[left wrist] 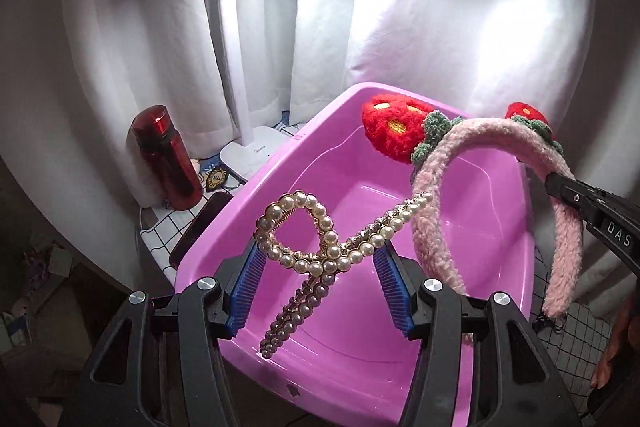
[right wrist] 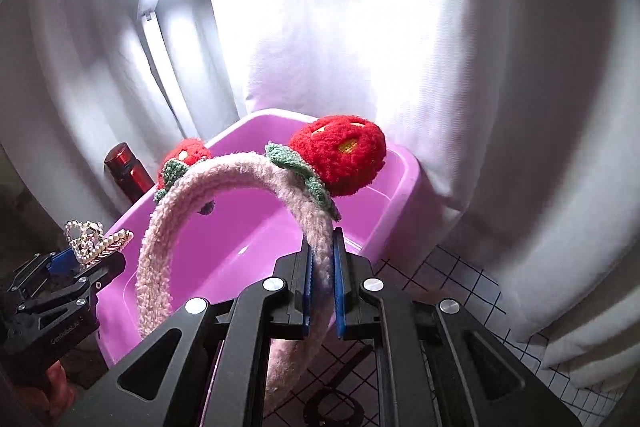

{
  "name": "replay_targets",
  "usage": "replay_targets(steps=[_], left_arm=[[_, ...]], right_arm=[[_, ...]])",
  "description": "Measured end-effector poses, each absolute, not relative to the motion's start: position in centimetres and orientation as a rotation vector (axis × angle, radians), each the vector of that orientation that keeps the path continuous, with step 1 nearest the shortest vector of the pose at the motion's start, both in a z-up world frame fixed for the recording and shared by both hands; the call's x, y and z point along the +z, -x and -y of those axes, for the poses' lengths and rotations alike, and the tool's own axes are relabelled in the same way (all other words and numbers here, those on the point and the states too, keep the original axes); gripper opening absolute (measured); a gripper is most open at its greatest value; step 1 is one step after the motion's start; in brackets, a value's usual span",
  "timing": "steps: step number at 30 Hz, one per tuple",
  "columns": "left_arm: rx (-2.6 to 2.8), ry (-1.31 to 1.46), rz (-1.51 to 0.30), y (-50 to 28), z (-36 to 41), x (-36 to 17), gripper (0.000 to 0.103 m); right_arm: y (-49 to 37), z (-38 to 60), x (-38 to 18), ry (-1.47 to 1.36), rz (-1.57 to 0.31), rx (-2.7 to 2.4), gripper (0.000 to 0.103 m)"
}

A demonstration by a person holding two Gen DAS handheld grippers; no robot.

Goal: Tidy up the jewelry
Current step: 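Carry the pearl clip and headband in both tools over the pink tub, then open both tools to drop the clip and headband into the tub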

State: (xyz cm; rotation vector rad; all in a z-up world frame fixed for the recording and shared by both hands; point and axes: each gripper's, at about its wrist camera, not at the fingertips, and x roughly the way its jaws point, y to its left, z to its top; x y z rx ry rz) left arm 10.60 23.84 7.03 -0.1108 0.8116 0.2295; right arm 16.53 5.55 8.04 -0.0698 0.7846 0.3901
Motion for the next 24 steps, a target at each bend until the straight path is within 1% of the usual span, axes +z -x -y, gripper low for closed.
replay_targets(steps=[10,20,21,22,23,24], left_arm=[[0.259,0.132,-0.944,-13.5,-26.9,3.0,0.053],[0.267,0.109,-1.010,-14.9,-27.4,1.5,0.054],[0.266,0.102,-1.010,-15.0,-27.3,1.5,0.055],[0.271,0.091,-1.009,-15.0,-27.2,1.5,0.055],[0.277,0.079,-1.005,-15.1,-27.1,1.6,0.059],[0.265,0.080,-1.005,-15.1,-27.1,1.7,0.065]], right_arm=[[-20.3,-11.1,4.0,0.193,-0.910,0.384,0.009],[-21.8,-12.3,2.3,0.222,-0.958,0.343,0.011],[-21.8,-12.4,2.3,0.219,-0.960,0.347,0.016],[-21.8,-12.5,2.4,0.223,-0.963,0.342,0.029],[-21.8,-12.4,2.5,0.228,-0.958,0.331,0.037],[-21.7,-12.4,2.7,0.230,-0.944,0.321,0.050]])
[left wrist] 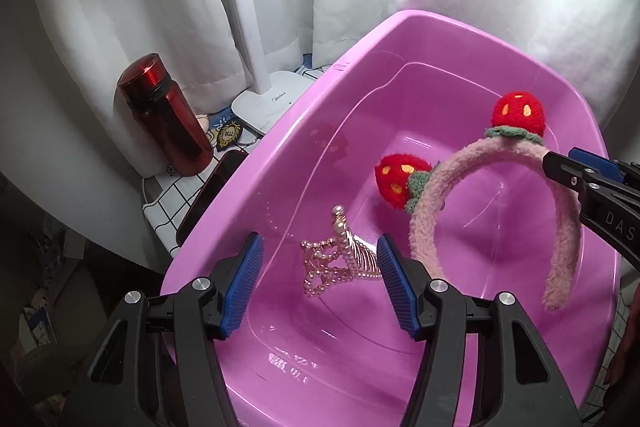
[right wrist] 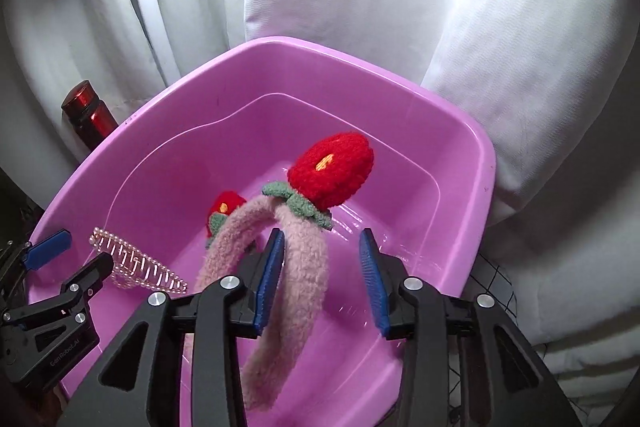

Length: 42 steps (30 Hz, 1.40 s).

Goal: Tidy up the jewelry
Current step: 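Open both tools to drop the clip and headband into the tub, then move the left tool to the silver bangle while the right tool moves to the large silver ring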

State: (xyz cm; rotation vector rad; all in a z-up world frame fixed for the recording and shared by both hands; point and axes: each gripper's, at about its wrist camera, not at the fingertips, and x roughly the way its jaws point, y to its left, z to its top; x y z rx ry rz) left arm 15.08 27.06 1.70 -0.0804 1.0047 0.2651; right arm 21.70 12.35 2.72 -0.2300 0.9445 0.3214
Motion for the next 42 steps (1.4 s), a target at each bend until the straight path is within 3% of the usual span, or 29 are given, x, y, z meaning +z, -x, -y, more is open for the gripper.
replay_targets(steps=[8,27,42], left_arm=[[0.275,0.040,-0.966,-14.6,-26.0,3.0,0.085],[0.222,0.044,-0.919,-10.9,-21.9,5.5,0.085],[-0.038,0.000,-0.899,-2.8,-10.9,4.0,0.086]], right_arm=[[-20.9,-10.3,5.1,0.178,-0.885,0.306,0.053],[-10.8,-0.6,8.3,0.005,-0.774,0.266,0.058],[3.5,14.9,4.7,-0.089,-0.833,-0.061,0.059]])
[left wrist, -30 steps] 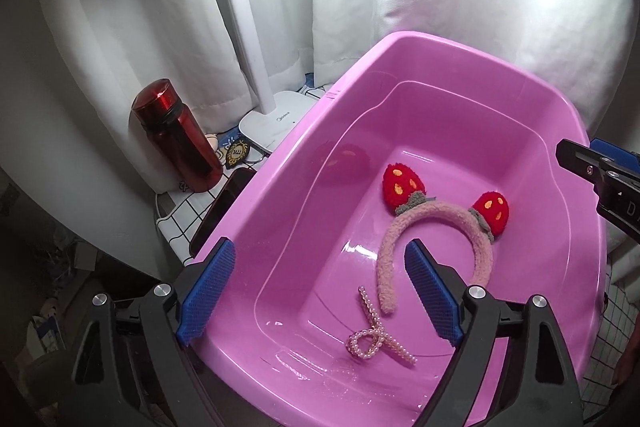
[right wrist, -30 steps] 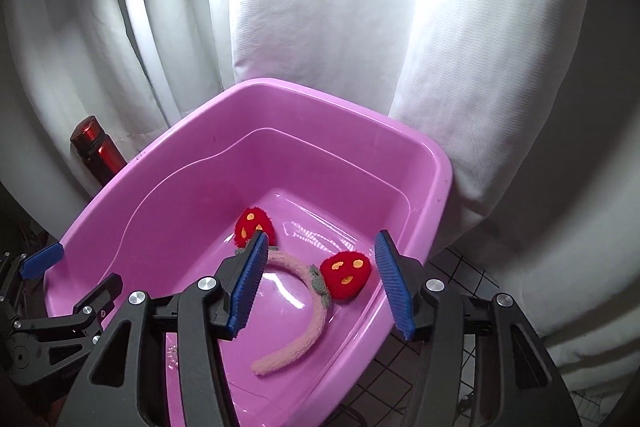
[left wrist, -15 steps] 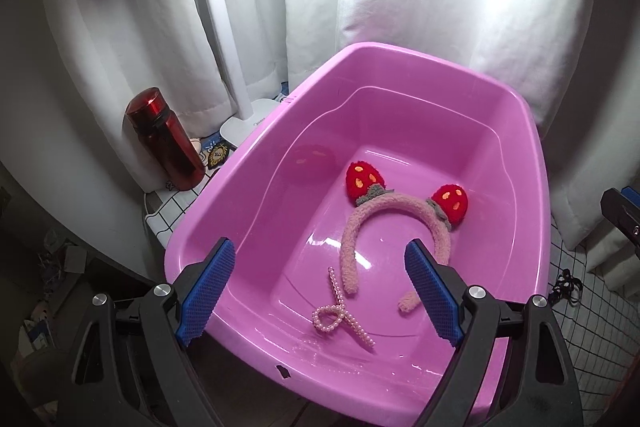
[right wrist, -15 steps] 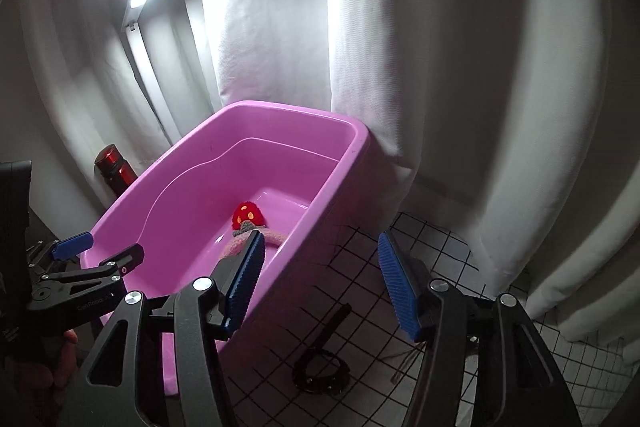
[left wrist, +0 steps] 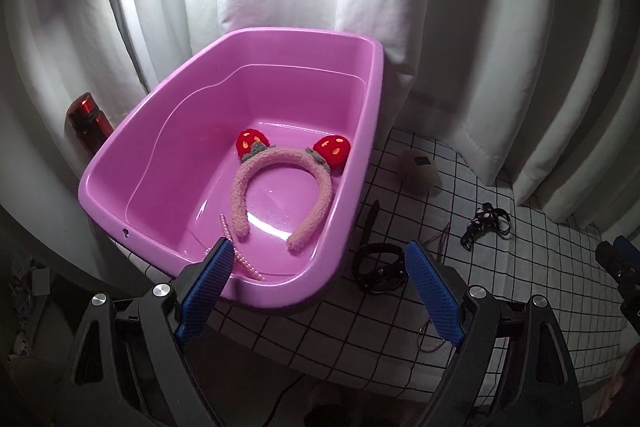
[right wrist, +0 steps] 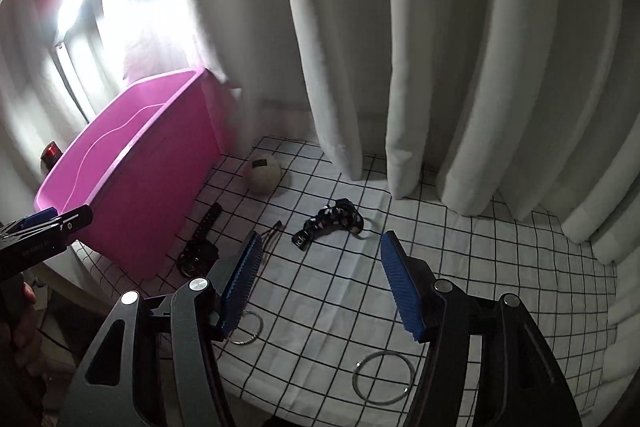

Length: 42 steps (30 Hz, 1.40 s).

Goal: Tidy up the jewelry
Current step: 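Move the left tool to the silver bangle while the right tool moves to the large silver ring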

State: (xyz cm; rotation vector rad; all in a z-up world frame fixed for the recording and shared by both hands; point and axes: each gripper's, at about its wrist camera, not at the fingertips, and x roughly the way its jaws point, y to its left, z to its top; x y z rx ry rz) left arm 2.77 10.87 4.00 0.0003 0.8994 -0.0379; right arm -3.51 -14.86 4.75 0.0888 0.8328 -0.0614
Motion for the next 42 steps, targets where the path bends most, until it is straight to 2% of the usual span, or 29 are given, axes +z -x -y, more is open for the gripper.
replay_targets(steps=[4,17,28,40,42], left_arm=[[-0.105,-0.061,-0.871,-0.7,-7.3,3.2,0.092],[-0.248,-0.140,-0.990,2.1,-0.5,-1.8,0.092],[-0.243,-0.180,-1.136,0.9,0.6,-10.5,0.092],[-0.261,-0.208,-1.143,-0.2,1.0,-13.0,0.092],[-0.262,-0.210,-1.146,-0.3,1.2,-13.2,0.092]], right_arm=[[6.7,17.9,2.8,-0.122,-0.870,-0.146,0.061],[12.2,21.8,-3.8,-0.200,-0.982,-0.234,0.061],[11.9,21.9,-9.2,-0.223,-1.072,-0.230,0.062],[10.4,20.5,-12.3,-0.194,-1.110,-0.180,0.067],[10.1,20.0,-12.4,-0.177,-1.107,-0.159,0.070]])
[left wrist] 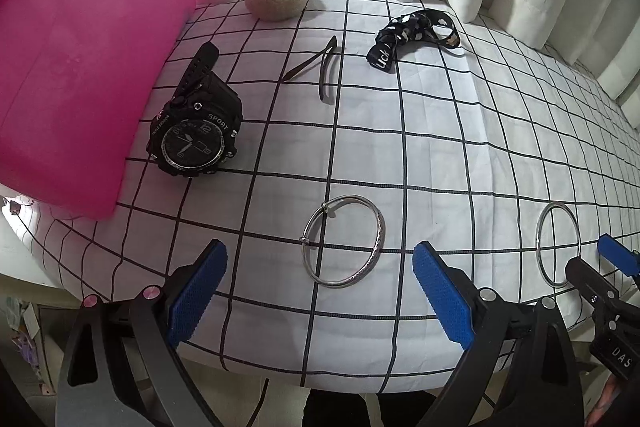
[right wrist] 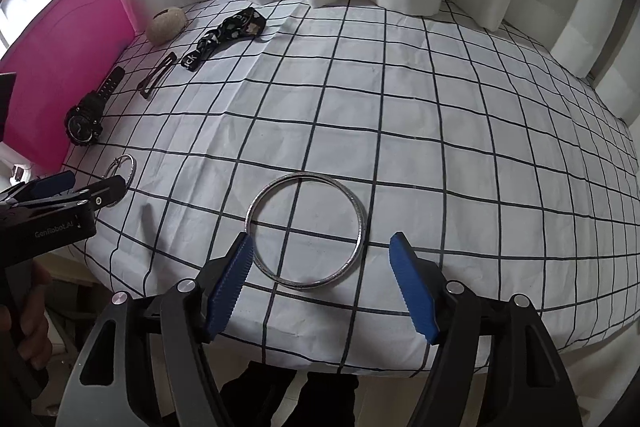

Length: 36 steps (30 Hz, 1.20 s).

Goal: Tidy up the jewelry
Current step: 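Move the left tool to the silver bangle while the right tool moves to the large silver ring, then close the left tool on the silver bangle while the right tool closes on the large ring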

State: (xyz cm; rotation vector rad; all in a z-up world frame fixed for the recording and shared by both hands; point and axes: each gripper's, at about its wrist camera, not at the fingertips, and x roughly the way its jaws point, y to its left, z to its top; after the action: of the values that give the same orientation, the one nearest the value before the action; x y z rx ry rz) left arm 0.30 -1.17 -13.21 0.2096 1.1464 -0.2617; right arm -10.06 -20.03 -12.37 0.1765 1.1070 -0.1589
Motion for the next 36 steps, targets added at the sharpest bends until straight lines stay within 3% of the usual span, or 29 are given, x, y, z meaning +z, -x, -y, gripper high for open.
replay_targets(steps=[14,25,36], left_arm=[[-0.265,-0.206,-1.149,-1.0,1.7,-14.2,0.092],[-0.262,-0.196,-1.145,-1.3,1.8,-15.1,0.097],[-0.267,-0.167,-1.097,-1.0,1.6,-15.3,0.098]], right_arm=[[8.2,19.3,-14.2,-0.121,-1.147,-0.162,0.076],[8.0,19.8,-14.9,-0.094,-1.126,-0.185,0.093],[8.4,19.6,-15.0,-0.088,-1.076,-0.189,0.094]])
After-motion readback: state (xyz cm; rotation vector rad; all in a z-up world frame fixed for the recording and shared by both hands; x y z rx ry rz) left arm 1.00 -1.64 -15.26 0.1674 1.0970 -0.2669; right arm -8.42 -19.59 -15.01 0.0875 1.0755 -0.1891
